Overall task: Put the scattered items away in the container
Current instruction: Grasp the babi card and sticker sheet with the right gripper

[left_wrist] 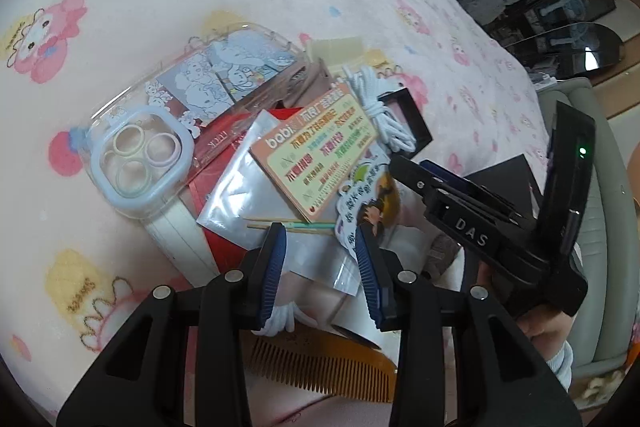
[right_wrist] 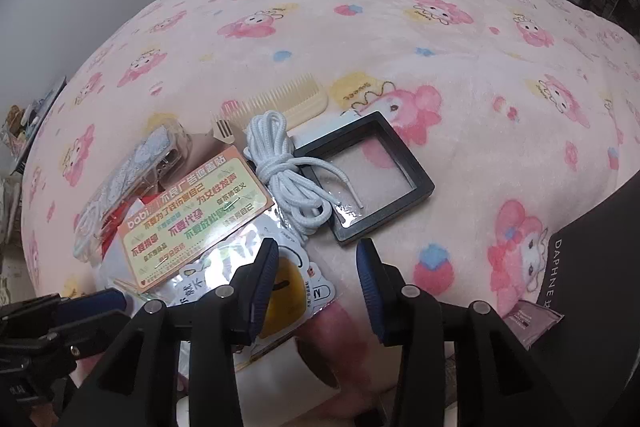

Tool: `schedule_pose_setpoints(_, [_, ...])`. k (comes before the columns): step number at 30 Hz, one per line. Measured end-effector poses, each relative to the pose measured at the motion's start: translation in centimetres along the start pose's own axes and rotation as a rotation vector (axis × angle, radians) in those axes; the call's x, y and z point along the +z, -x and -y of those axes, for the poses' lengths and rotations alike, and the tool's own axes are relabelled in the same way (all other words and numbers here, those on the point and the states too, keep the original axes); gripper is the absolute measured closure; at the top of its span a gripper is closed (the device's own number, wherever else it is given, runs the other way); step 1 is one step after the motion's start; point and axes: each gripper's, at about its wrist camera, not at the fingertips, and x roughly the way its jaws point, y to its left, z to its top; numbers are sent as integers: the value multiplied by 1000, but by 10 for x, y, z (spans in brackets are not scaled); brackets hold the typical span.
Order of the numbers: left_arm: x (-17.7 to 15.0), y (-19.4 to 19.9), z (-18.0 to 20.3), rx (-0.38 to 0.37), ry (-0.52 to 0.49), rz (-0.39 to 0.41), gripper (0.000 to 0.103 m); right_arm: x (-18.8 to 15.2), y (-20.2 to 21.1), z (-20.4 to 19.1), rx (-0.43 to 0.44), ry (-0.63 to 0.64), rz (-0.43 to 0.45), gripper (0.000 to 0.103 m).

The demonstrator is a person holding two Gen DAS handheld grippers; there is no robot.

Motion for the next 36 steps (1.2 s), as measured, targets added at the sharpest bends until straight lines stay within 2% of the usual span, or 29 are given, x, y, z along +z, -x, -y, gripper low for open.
schedule_pose_setpoints(4, [7, -3, 3, 33, 0, 0, 67, 5, -16, 7, -17, -34, -26, 53])
schedule_pose_setpoints(6, [10, -4, 4, 41, 7, 4, 67, 5, -28, 10, 4, -45, -68, 52])
schedule_pose_setpoints(9, [14, -6, 3, 35, 13, 10, 67, 4, -32, 14, 87, -81, -100, 52])
schedule_pose_setpoints(11, [14, -5, 3, 22, 11, 17, 67, 0, -28, 10, 198, -85, -137, 58])
schedule_pose_setpoints(13, [10, -1, 0, 11, 11, 19, 67, -8, -19, -1, 291, -59, -167, 60])
schedule_pose_setpoints(14, [8, 1, -2, 14, 13, 24, 67, -12, -11, -8, 306, -28, -160, 60])
schedule_pose_setpoints(16, [4, 6, -6, 17, 22, 38, 68, -15, 3, -17, 283, 28, -121, 60])
schedule_pose_setpoints(18, [4, 4, -10, -1, 46, 39, 68, -10, 9, -14, 255, 27, -71, 60])
schedule_pose_setpoints(21, [7, 0, -8, 3, 46, 30, 75, 0, -5, -2, 82, -2, -35, 59])
schedule_pose_setpoints(23, [10, -3, -5, 7, 39, 31, 75, 5, -20, 7, 42, -26, -58, 58])
schedule_pose_setpoints(27, [15, -7, -3, 4, 40, 35, 75, 7, -37, 25, 164, -99, -118, 57])
schedule_pose_setpoints(30, [16, -5, -4, 2, 43, 47, 75, 6, -39, 20, 317, -108, -176, 56])
schedule_pose_setpoints(32, [16, -2, -7, -3, 48, 59, 79, 2, -37, 10, 362, -74, -198, 56])
schedule_pose_setpoints(34, [13, 5, -11, 22, 53, 86, 91, -2, -33, 1, 378, -50, -207, 56])
schedule_pose_setpoints(36, [9, 15, -18, 53, 70, 113, 91, -3, -25, -5, 393, -29, -200, 56])
